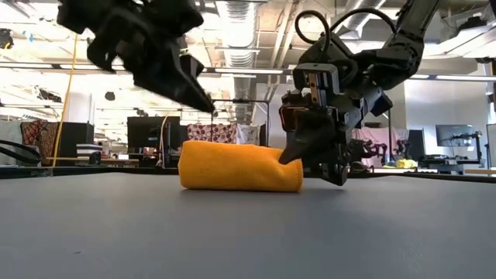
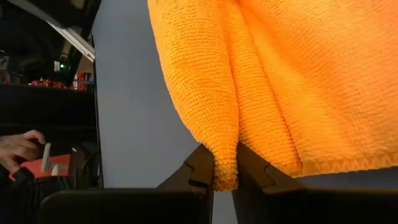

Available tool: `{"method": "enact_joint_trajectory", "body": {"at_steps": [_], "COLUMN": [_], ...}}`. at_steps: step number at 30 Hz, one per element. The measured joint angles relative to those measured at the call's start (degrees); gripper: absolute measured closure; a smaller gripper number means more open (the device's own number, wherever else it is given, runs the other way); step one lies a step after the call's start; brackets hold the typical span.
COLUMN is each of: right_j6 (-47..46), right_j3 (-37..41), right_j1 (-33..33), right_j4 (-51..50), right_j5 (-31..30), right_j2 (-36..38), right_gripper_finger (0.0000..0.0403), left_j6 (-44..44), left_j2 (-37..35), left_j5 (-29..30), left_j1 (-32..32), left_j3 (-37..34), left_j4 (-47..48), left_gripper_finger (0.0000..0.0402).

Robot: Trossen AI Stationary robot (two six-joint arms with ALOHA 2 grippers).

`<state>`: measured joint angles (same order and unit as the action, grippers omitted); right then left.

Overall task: Roll towel
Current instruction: Roll the yellow microfiber towel

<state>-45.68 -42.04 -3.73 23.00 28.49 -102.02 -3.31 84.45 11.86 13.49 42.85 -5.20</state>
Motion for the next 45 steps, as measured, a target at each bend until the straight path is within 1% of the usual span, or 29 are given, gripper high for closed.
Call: {"method": "enact_joint_trajectory", "body": {"at_steps": [4, 8, 9, 12, 15, 17, 19, 22, 25, 26, 28, 32, 36, 40, 43, 45], "right_j6": [0.0, 0.0, -0.2, -0.5, -0.6, -0.6, -0.5, -0.5, -0.5, -0.5, -1.1, -6.3, -6.5, -6.0, -6.0, -6.4], "right_j3": [0.0, 0.0, 0.0, 0.0, 0.0, 0.0, 0.0, 0.0, 0.0, 0.0, 0.0, 0.0, 0.0, 0.0, 0.0, 0.0], "right_j1": [-0.2, -0.1, -0.1, -0.1, -0.1, -0.1, -0.1, -0.2, -0.5, -0.5, -0.5, -0.8, -1.5, -2.8, -4.0, -4.5], "right_j4": [0.0, 0.1, 0.2, 0.1, 0.2, 0.1, 0.1, -0.2, -0.2, -0.1, -0.2, -0.3, -0.3, -0.3, -0.3, -0.3], "right_j5": [0.0, 0.0, 0.0, 0.0, 0.0, 0.0, 0.0, 0.0, 0.0, 0.0, 0.0, 0.1, 0.4, 0.4, 0.7, 1.8], "right_j2": [0.0, 0.0, 0.0, 0.0, 0.0, 0.0, 0.0, 0.0, 0.0, 0.0, 0.0, 0.0, 0.0, 0.0, 0.0, 0.0], "right_gripper_finger": [0.0343, 0.0343, 0.0343, 0.0343, 0.0343, 0.0343, 0.0343, 0.0343, 0.0343, 0.0343, 0.0343, 0.0343, 0.0335, 0.0302, 0.0267, 0.0242], "left_j6": [0.1, 3.6, 5.1, 6.2, 7.9, 9.5, 10.3, 11.4, 12.4, 12.9, 13.5, 13.4, 13.4, 13.5, 13.6, 13.6], "left_j2": [4.1, 8.6, 9.0, 10.1, 10.5, 10.4, 10.4, 10.4, 10.4, 10.4, 10.4, 10.4, 10.4, 10.4, 10.4, 10.4], "left_j5": [0.8, 6.7, 6.9, 3.5, 0.5, -0.9, -2.2, -4.9, -7.4, -8.2, -8.9, -9.1, -9.8, -10.6, -10.6, -10.6], "left_j1": [-1.0, -2.3, -2.7, -3.8, -4.8, -5.7, -6.5, -8.0, -9.4, -9.8, -10.4, -10.5, -10.5, -10.5, -10.5, -10.5], "left_j3": [0.0, 0.1, 0.3, 0.5, 0.5, 0.5, 0.5, 0.5, 0.5, 0.5, 0.5, 0.5, 0.5, 0.5, 0.5, 0.5], "left_j4": [0.0, -0.2, -0.9, -1.6, -1.2, -1.3, -1.1, -1.3, -1.2, -1.3, -1.4, -1.6, -1.6, -1.5, -1.5, -1.5], "left_gripper_finger": [0.0278, 0.0246, 0.0239, 0.0224, 0.0224, 0.0235, 0.0257, 0.0309, 0.0374, 0.0387, 0.0391, 0.0396, 0.0399, 0.0399, 0.0399, 0.0399]}}
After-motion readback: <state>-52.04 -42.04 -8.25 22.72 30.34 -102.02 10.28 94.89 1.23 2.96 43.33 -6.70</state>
